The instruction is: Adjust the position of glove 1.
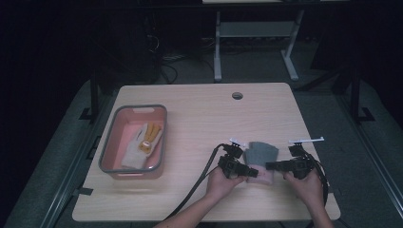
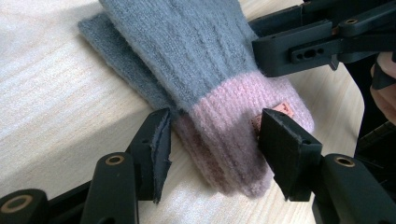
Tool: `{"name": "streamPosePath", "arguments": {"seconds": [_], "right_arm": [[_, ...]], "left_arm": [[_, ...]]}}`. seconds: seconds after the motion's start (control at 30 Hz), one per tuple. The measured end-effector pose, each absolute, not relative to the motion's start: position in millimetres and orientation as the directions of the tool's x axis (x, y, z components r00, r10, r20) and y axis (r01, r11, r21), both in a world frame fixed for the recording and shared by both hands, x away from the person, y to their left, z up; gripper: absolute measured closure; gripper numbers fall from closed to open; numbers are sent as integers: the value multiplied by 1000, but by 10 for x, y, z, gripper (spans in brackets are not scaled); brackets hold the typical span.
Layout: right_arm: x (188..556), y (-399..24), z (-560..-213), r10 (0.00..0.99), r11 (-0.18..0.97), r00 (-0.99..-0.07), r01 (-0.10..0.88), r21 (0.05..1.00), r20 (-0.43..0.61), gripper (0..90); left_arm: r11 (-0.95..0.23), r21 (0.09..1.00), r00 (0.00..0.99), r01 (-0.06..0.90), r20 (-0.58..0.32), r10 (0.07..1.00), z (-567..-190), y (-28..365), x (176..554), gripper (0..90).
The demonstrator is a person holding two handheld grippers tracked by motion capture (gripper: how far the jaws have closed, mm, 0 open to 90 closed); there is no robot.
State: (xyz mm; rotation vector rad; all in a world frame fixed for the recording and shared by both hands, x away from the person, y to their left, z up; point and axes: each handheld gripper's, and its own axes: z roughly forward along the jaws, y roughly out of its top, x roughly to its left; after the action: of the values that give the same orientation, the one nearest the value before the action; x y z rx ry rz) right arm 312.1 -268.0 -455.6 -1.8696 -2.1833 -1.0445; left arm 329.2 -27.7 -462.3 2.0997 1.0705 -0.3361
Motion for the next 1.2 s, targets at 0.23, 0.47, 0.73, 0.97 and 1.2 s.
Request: {"name": "streamPosePath", "arguments": {"seconds": [0.23, 0.47, 0.73, 0.97, 1.2], "right_arm": [[3097, -2714, -4622, 818, -29, -227, 901, 432, 528, 494], [3096, -2710, -4686, 777, -72, -206, 910, 409, 595, 606], [3092, -2713, -4698, 747, -97, -203, 909, 405, 634, 705], [3100, -2685, -4635, 760, -72, -219, 908, 413, 612, 735], [3103, -2621, -4570, 771, -54, -231, 905, 422, 594, 741]], "left_arm": [[-362, 478, 594, 800, -545, 592, -4623, -287, 3302, 445], [-342, 451, 562, 824, -586, 584, -4649, -282, 3345, 493], [-332, 459, 563, 824, -608, 560, -4655, -255, 3384, 594], [-336, 472, 577, 815, -603, 551, -4628, -232, 3391, 627], [-338, 479, 583, 810, -598, 550, -4598, -185, 3393, 632]]}}
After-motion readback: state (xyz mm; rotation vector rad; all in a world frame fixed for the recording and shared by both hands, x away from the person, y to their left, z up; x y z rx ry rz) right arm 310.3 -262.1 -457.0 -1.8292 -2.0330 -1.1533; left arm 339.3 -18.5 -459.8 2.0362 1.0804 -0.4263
